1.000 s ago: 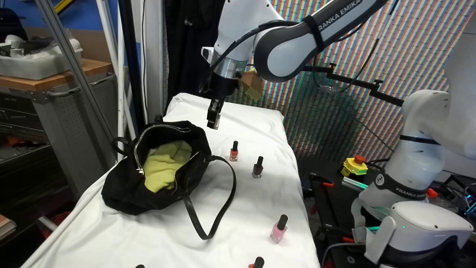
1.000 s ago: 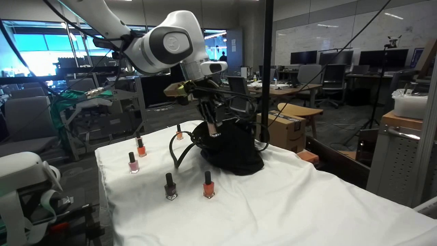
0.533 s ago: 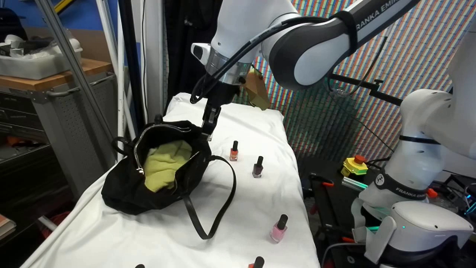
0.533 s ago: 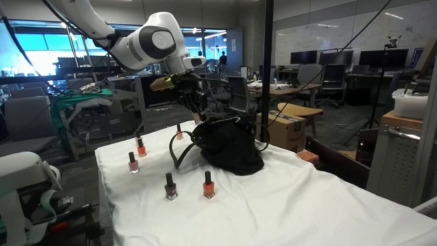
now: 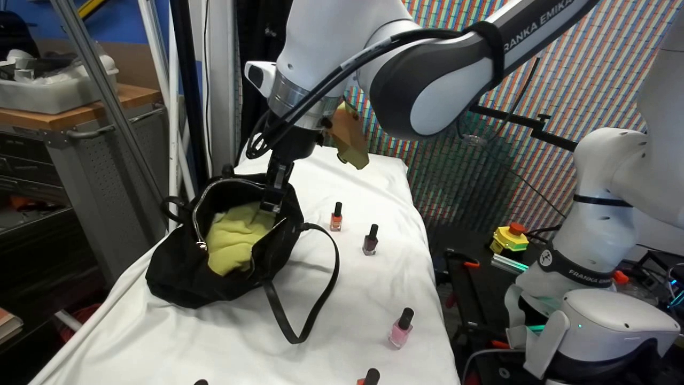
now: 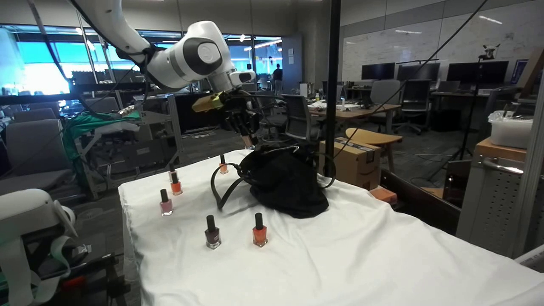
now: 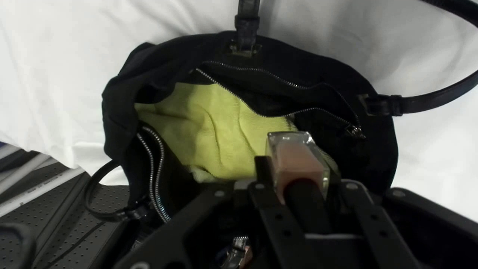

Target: Put the nail polish bottles in the bag

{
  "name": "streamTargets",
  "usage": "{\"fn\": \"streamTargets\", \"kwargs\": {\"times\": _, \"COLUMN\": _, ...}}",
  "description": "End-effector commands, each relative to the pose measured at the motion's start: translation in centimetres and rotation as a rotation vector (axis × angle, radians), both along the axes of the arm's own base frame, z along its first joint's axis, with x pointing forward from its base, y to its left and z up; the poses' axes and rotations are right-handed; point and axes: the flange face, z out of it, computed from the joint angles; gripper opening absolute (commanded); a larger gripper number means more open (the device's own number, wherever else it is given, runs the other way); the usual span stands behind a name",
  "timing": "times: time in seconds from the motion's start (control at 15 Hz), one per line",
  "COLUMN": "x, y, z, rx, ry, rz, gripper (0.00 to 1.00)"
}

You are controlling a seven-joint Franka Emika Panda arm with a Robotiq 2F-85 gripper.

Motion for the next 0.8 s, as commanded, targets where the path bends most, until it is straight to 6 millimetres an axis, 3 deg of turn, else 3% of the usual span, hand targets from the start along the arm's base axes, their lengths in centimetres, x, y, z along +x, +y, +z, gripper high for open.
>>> {"fn": "streamTargets", "kwargs": {"times": 0.0, "x": 2.8, "y": 0.6, "z": -0.2, "rx": -0.002, "ry": -0.036, "rz": 0.003, "gripper": 0.15}}
{"fn": "streamTargets", "kwargs": {"times": 0.27, "x": 4.8, "y": 0.3, "z": -1.0, "rx": 0.002, "ry": -0.036, "rz": -0.013, "gripper": 0.15}}
{"fn": "streamTargets", "kwargs": {"times": 0.33, "x": 5.2, "y": 0.2, "z": -1.1, "rx": 0.006, "ry": -0.033, "rz": -0.015, "gripper": 0.45}}
{"fn": "streamTargets", "kwargs": {"times": 0.47, "x": 5.9, "y": -0.3, "z": -1.3, "rx": 0.007, "ry": -0.040, "rz": -0.026, "gripper": 0.69}}
{"fn": "streamTargets", "kwargs": {"times": 0.73, "x": 6.3, "y": -1.6, "z": -1.2, "rx": 0.006, "ry": -0.044, "rz": -0.042, "gripper": 0.97}}
